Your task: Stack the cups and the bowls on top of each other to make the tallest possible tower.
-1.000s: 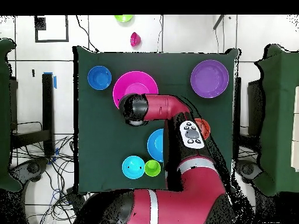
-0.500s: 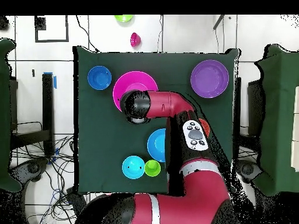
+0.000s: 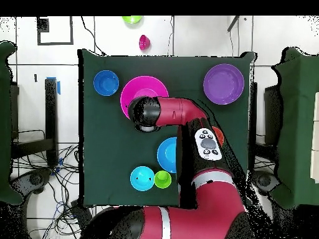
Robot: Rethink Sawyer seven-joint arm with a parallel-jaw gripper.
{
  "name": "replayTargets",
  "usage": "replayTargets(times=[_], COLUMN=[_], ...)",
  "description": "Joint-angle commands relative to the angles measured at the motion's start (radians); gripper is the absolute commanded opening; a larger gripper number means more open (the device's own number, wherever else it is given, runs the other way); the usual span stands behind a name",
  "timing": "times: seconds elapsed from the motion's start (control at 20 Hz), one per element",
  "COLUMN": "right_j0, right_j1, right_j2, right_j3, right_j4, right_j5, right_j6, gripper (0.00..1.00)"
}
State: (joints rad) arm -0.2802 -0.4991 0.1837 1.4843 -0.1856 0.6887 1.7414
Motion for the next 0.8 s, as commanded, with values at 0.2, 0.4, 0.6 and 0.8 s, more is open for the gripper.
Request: replayTargets(times=[0.2,0.4,0.6,0.8], right_j0=[-0.007,-0.005,-0.008,-0.005], right_j1=[0.042,0.048,0.049,0.048], right_j2=[0.074,0.075,0.08,0.075], right_j3=[0.014,-0.014,-0.032,-0.005], right_j4=[-0.033,-0.03,-0.024,-0.033], right_j5=[-0.095,-0.06,-0.026,-0.079], right_j6=[0.011,-0.009,-0.026,-0.005], gripper=[1.0,1.0,1.0,1.0])
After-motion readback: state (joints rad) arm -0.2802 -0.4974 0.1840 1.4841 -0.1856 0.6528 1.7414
